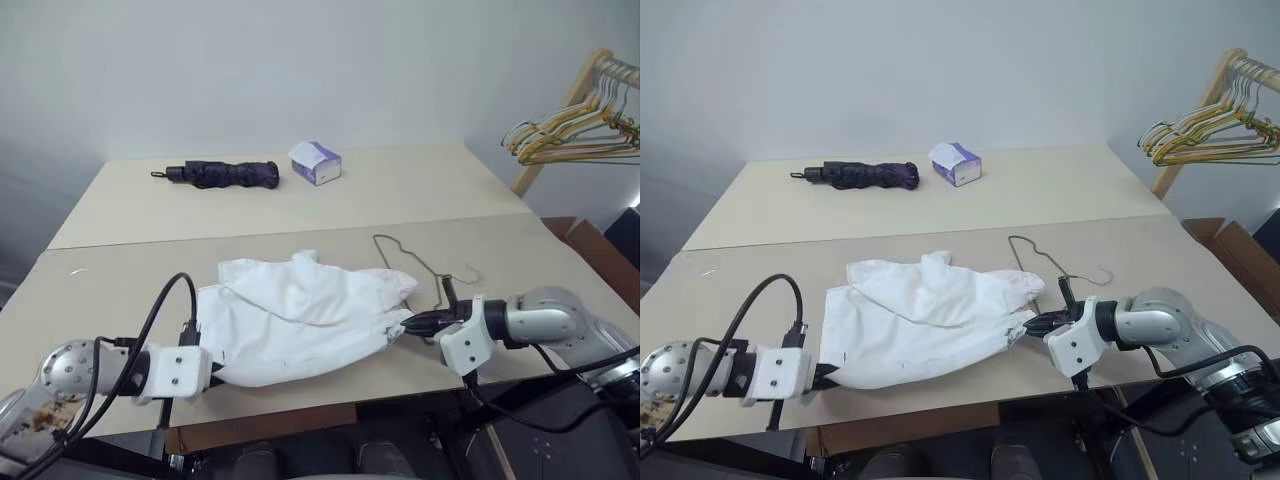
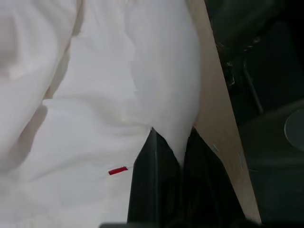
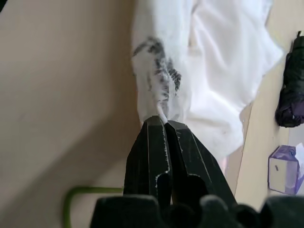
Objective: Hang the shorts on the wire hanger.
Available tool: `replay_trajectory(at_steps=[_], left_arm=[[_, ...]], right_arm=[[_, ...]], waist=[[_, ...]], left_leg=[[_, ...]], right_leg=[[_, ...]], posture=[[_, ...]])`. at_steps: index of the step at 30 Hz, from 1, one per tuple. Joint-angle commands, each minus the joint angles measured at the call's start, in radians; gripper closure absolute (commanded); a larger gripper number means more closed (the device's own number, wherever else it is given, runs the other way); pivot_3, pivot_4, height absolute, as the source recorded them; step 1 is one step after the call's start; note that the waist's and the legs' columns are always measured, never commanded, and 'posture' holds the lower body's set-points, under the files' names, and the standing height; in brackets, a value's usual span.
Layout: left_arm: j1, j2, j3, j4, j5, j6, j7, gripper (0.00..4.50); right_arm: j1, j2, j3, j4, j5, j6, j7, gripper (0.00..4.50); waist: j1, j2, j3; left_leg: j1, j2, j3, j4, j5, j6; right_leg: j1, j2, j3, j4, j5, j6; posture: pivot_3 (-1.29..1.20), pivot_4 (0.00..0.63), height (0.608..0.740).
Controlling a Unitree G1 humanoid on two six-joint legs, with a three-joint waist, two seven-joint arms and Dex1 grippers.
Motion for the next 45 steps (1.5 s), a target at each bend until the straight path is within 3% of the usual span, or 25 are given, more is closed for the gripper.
replay_trajectory(at_steps=[1,5,7,11,15,17,19,23,28,31,35,38,40,42,45], left_arm=[[-0.208,-0.055,-0.008,0.085,-0.033,0.074,0.014,4.47],[-0.679,-0.205,-0.074,0.453,0.104,0.043,0.126,4.47],[-0.931,-0.295,-0.106,0.709,0.218,0.001,0.272,4.47],[-1.291,-0.403,-0.116,1.118,0.365,-0.135,0.582,4.47],[-1.582,-0.441,-0.129,1.42,0.502,-0.294,0.993,4.47],[-1.649,-0.44,-0.122,1.492,0.516,-0.359,1.062,4.47],[-1.673,-0.435,-0.108,1.527,0.503,-0.425,1.059,4.47],[-1.612,-0.387,-0.113,1.52,0.497,-0.6,0.99,4.47],[-1.356,-0.318,-0.096,1.357,0.339,-0.791,0.637,4.47],[-1.14,-0.289,-0.046,1.1,0.1,-0.676,0.4,4.47],[-0.834,-0.194,-0.018,0.732,-0.096,-0.47,0.193,4.47],[-0.621,-0.107,0.005,0.513,-0.192,-0.325,0.074,4.47],[-0.501,-0.044,0.026,0.402,-0.234,-0.236,0.006,4.47],[-0.367,0.04,0.041,0.334,-0.228,-0.211,-0.099,4.47],[-0.216,0.136,0.068,0.262,-0.222,-0.154,-0.202,4.47]], right_arm=[[-0.117,0.067,-0.062,-0.019,0.097,0.144,0.024,4.5],[-0.433,0.251,-0.081,0.219,-0.037,0.229,-0.149,4.5],[-0.607,0.333,-0.069,0.417,-0.159,0.211,-0.323,4.5],[-0.89,0.431,-0.026,0.789,-0.387,0.179,-0.763,4.5],[-1.1,0.487,-0.047,1.032,-0.465,0.123,-1.18,4.5],[-1.134,0.488,-0.049,1.086,-0.474,0.058,-1.264,4.5],[-1.134,0.478,-0.036,1.113,-0.484,-0.002,-1.297,4.5],[-1.037,0.441,-0.006,1.125,-0.497,-0.101,-1.266,4.5],[-0.826,0.374,0.018,1.025,-0.487,-0.287,-1.139,4.5],[-0.684,0.335,0.027,0.941,-0.423,-0.387,-0.985,4.5],[-0.533,0.296,0.031,0.824,-0.331,-0.444,-0.789,4.5],[-0.457,0.279,0.031,0.753,-0.28,-0.448,-0.673,4.5],[-0.423,0.268,0.027,0.716,-0.277,-0.447,-0.626,4.5],[-0.388,0.248,0.034,0.686,-0.291,-0.454,-0.58,4.5],[-0.338,0.222,0.041,0.643,-0.302,-0.453,-0.518,4.5]], waist=[[0.0,0.0,0.0],[0.0,0.0,-0.001],[-0.001,0.0,-0.002],[-0.002,-0.001,-0.003],[-0.001,-0.002,-0.004],[-0.002,-0.002,-0.004],[-0.003,-0.002,-0.004],[-0.005,-0.001,-0.004],[-0.008,-0.001,-0.004],[-0.018,-0.001,-0.004],[-0.041,-0.001,-0.004],[-0.061,-0.001,-0.004],[-0.063,-0.001,-0.003],[-0.061,-0.002,-0.003],[-0.057,-0.002,-0.004]], left_leg=[[0.0,0.0,0.0,0.0,0.0,0.0],[-0.005,-0.004,0.0,0.001,0.004,0.007],[-0.007,-0.005,-0.003,0.003,0.005,0.008],[-0.018,-0.01,-0.005,0.002,0.004,0.009],[-0.046,-0.011,-0.006,0.002,0.005,0.007],[-0.06,-0.012,-0.006,0.003,0.009,-0.001],[-0.061,-0.012,-0.005,0.0,0.009,-0.001],[-0.059,-0.012,-0.005,-0.007,0.005,0.006],[-0.052,-0.013,-0.004,-0.006,0.007,0.006],[-0.05,-0.012,-0.005,-0.004,0.01,0.006],[-0.04,-0.011,-0.008,-0.001,0.009,0.007],[-0.033,-0.01,-0.008,0.001,0.009,0.007],[-0.018,-0.009,-0.008,0.001,0.009,0.008],[-0.005,-0.008,-0.007,-0.002,0.008,0.008],[0.001,-0.007,-0.004,-0.006,0.008,0.008]], right_leg=[[0.001,0.0,0.0,0.0,0.0,0.0],[0.001,0.001,-0.001,0.002,0.001,0.001],[0.001,0.002,-0.002,0.002,0.007,0.009],[-0.009,0.0,-0.002,0.002,0.011,0.005],[-0.039,-0.002,-0.001,0.006,0.012,0.005],[-0.054,-0.003,0.0,0.016,0.013,0.005],[-0.056,-0.003,0.0,0.014,0.013,0.005],[-0.051,-0.002,-0.001,0.003,0.013,0.005],[-0.046,-0.002,-0.001,0.003,0.013,0.005],[-0.043,-0.002,-0.001,0.005,0.014,0.004],[-0.03,-0.001,-0.001,0.004,0.015,0.005],[-0.022,-0.001,-0.001,0.005,0.016,0.005],[-0.008,0.0,-0.001,0.004,0.016,0.004],[0.004,-0.001,-0.001,0.002,0.012,0.001],[0.006,-0.002,-0.001,0.001,0.004,0.0]], posture=[[-0.02,0.022,0.74],[-0.02,0.0,0.74],[-0.02,0.0,0.74],[-0.03,0.0,0.74],[-0.03,0.0,0.74],[-0.03,0.0,0.74],[-0.03,0.0,0.74],[-0.03,0.0,0.74],[-0.02,0.0,0.74],[-0.01,0.0,0.74],[0.0,0.0,0.74],[0.0,0.0,0.74],[0.0,0.0,0.74],[0.01,0.0,0.74],[0.01,0.0,0.74]])
